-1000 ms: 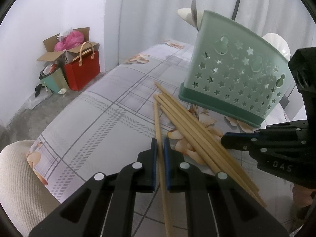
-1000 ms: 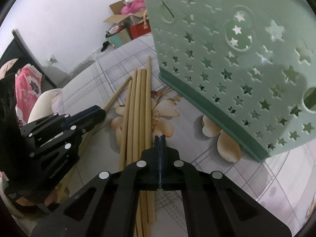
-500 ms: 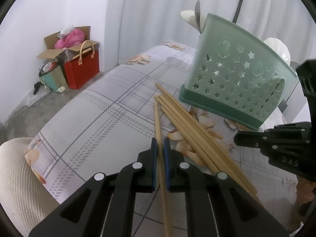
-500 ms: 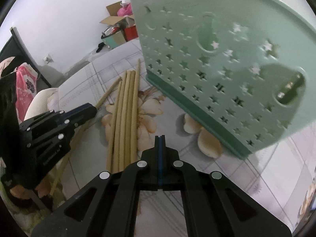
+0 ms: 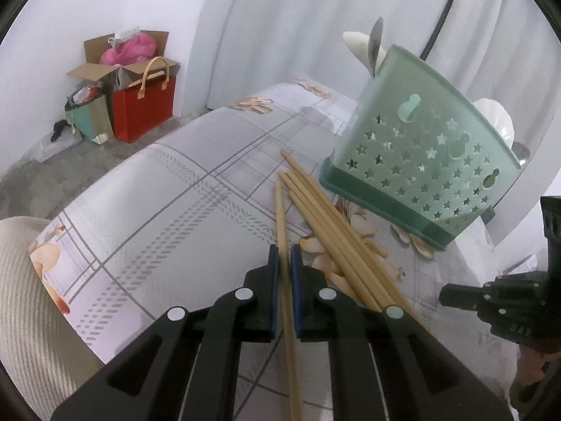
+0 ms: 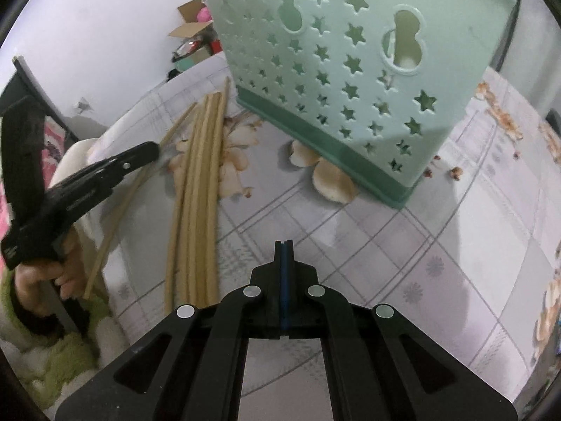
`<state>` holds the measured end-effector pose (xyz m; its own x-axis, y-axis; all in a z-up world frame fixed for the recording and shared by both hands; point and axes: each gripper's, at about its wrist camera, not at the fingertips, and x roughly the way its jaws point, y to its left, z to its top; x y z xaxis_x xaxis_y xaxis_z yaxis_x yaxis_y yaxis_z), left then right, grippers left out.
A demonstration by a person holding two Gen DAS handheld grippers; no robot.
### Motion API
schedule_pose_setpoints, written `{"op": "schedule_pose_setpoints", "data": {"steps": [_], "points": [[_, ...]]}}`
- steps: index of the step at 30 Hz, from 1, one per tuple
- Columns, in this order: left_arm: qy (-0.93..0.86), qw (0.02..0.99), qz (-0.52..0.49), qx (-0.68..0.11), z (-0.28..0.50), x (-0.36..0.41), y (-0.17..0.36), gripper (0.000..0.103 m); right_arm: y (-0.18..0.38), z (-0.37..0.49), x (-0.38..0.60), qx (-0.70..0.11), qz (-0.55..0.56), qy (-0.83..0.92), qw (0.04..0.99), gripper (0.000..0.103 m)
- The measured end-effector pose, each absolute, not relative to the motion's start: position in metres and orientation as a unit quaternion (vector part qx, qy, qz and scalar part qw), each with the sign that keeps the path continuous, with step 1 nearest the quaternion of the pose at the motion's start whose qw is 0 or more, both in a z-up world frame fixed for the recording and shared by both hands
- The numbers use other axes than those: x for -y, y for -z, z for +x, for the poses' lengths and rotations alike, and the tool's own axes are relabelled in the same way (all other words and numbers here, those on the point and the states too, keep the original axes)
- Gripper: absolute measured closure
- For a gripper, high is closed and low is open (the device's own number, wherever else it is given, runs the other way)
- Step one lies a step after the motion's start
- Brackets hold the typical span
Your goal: Organize utensils
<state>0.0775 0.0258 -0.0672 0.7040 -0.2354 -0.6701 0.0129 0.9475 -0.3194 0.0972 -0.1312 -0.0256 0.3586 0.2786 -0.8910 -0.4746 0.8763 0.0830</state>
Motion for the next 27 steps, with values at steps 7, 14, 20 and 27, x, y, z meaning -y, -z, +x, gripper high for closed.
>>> {"op": "schedule_pose_setpoints", "data": {"steps": [7,14,20,27], "points": [[0.065,0.913,-0.146,-0.376,0.077,-0.025,0.068,0.097,0.023,0.109,0.102,-0.489,-0.095,-0.28,0.821,0.086],[0.065,0.913,-0.145,-0.375,0.076,-0.025,0.068,0.097,0.037,0.13,0.066,-0.488,-0.122,-0.304,0.809,0.089],[0.066,0.913,-0.146,-0.376,0.077,-0.025,0.069,0.097,0.033,0.128,0.06,-0.485,-0.13,-0.309,0.807,0.091],[0.067,0.912,-0.148,-0.376,0.078,-0.026,0.069,0.097,0.037,0.126,0.058,-0.487,-0.142,-0.305,0.806,0.096]]}}
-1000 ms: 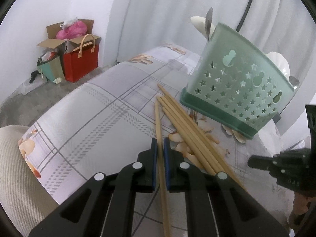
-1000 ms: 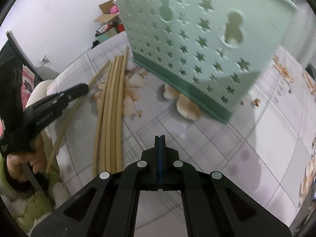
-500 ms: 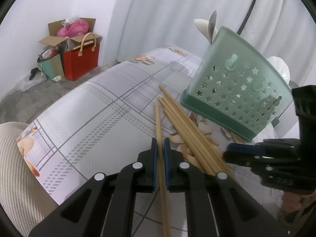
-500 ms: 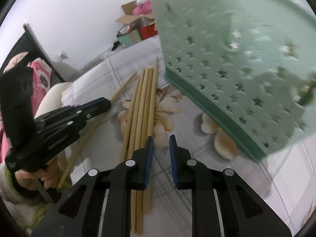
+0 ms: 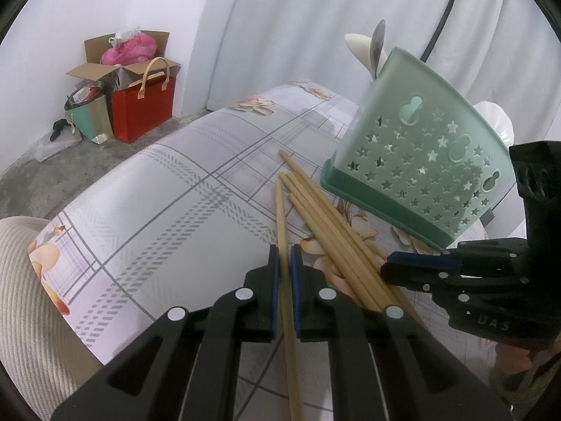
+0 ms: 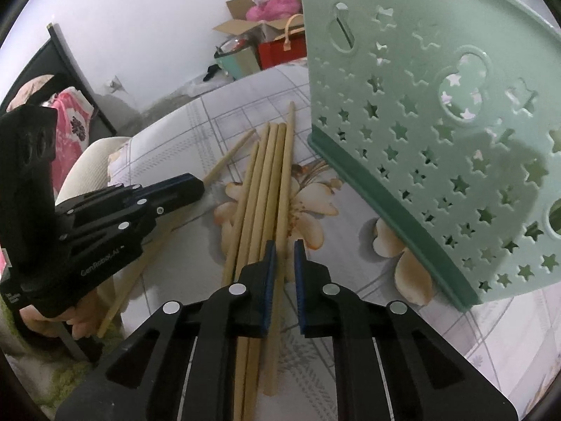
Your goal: Organize utensils
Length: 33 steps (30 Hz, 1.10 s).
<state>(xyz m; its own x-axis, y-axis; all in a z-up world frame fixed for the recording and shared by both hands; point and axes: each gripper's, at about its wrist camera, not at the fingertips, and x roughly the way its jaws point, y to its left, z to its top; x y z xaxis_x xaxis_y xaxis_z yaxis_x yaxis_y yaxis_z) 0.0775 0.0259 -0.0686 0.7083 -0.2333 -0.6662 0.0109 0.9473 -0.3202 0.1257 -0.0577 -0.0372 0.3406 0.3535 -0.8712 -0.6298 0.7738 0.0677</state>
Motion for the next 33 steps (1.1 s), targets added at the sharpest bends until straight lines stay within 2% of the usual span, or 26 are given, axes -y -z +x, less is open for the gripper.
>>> {"op": "schedule_pose_setpoints", "data": {"steps": [11,20,25,33], "points": [[0.066,0.908,-0.14,-0.39,0.079,-0.025,0.067,0.097,0.041,0.121,0.058,-0.493,-0.145,-0.276,0.812,0.099],[0.057,0.906,-0.079,-0.411,0.087,-0.015,0.063,0.096,0.041,0.091,0.089,-0.522,-0.146,-0.255,0.801,0.099],[0.027,0.907,0.005,-0.419,0.097,0.001,0.061,0.096,0.039,0.104,0.085,-0.518,-0.141,-0.251,0.806,0.096],[0.015,0.905,0.025,-0.424,0.115,0.0,0.061,0.096,0.045,0.145,0.054,-0.484,-0.138,-0.26,0.824,0.093]]}}
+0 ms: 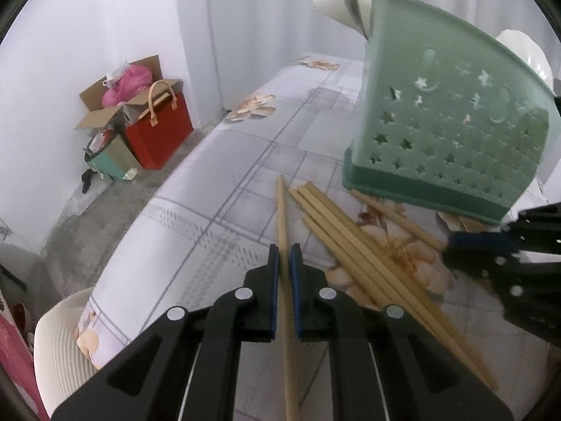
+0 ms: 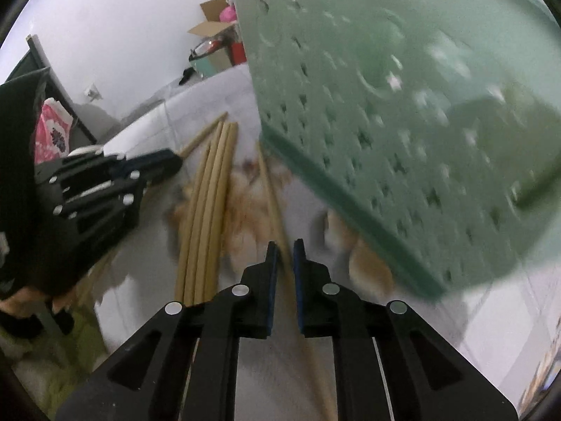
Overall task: Organize utensils
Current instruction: 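Lift a single chopstick with the left tool and drop it into the green holder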
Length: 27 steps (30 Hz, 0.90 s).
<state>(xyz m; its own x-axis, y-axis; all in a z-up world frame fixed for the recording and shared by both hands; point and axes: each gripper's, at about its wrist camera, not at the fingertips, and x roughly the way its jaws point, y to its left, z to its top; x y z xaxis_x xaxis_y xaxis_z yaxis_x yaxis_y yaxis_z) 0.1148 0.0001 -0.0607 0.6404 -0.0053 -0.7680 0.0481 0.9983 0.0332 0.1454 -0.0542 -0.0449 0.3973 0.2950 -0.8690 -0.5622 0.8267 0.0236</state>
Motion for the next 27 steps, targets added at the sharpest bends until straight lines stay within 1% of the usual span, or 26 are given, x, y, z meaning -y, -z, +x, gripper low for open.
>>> {"op": "schedule_pose_setpoints", "data": {"steps": [2,4,8,10,14,21,27], "points": [[0.019,0.905,0.027,-0.425,0.118,-0.001,0.061,0.096,0.046,0.152,0.045,-0.476,-0.136,-0.265,0.828,0.093],[0.023,0.904,0.017,-0.426,0.12,-0.003,0.06,0.096,0.047,0.153,0.041,-0.47,-0.137,-0.269,0.829,0.096],[0.029,0.905,-0.004,-0.424,0.125,-0.007,0.059,0.097,0.048,0.142,0.031,-0.462,-0.139,-0.27,0.833,0.098],[0.039,0.905,-0.027,-0.422,0.124,-0.013,0.058,0.097,0.047,0.138,0.035,-0.458,-0.132,-0.269,0.837,0.098],[0.058,0.907,-0.076,-0.411,0.114,-0.025,0.049,0.097,0.027,0.124,0.046,-0.434,-0.116,-0.277,0.849,0.098],[0.093,0.917,-0.139,-0.363,0.081,-0.044,0.009,0.097,-0.017,0.092,0.089,-0.382,-0.091,-0.291,0.872,0.099],[0.129,0.935,-0.175,-0.282,0.052,-0.058,-0.047,0.098,-0.05,0.081,0.124,-0.341,-0.056,-0.287,0.894,0.099]]}}
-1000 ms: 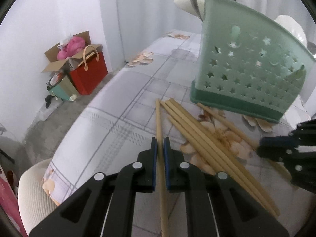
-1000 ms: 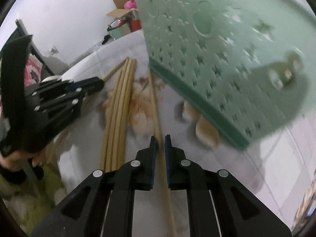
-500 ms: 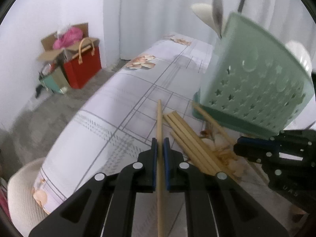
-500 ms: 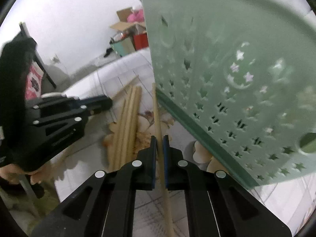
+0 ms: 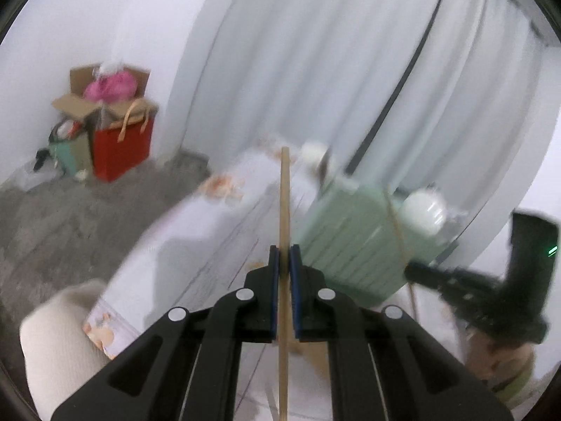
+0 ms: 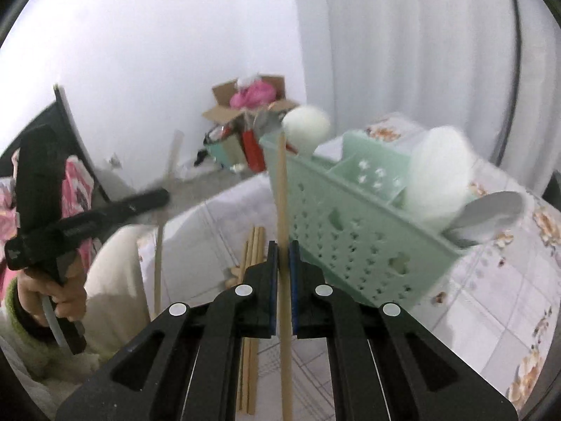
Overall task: Organize utensils
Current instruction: 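Lift a single chopstick with the left tool and drop it into the green holder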
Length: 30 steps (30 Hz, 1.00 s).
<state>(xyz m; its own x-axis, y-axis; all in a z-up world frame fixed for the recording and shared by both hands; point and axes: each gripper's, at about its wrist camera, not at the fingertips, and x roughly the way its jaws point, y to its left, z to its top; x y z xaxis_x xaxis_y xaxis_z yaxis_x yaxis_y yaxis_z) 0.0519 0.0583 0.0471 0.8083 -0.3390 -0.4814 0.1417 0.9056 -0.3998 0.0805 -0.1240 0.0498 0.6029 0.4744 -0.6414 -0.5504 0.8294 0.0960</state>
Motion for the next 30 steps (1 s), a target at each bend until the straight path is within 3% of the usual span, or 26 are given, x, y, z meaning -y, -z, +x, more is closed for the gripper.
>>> {"op": "schedule_pose_setpoints", "data": {"steps": [9,16,30], "points": [[0.198,0.945,-0.218,-0.145,0.051,-0.059,-0.139,0.098,-0.075,0.068,0.154,-0.306,-0.017,-0.266,0.914,0.099],[0.233,0.94,-0.239,-0.065,0.096,-0.037,-0.191,0.098,-0.089,0.061,0.156,-0.282,-0.011,-0.253,0.926,0.099],[0.203,0.945,-0.227,-0.121,0.17,0.019,-0.114,0.097,-0.099,0.055,0.172,-0.268,0.018,-0.226,0.936,0.099]]}}
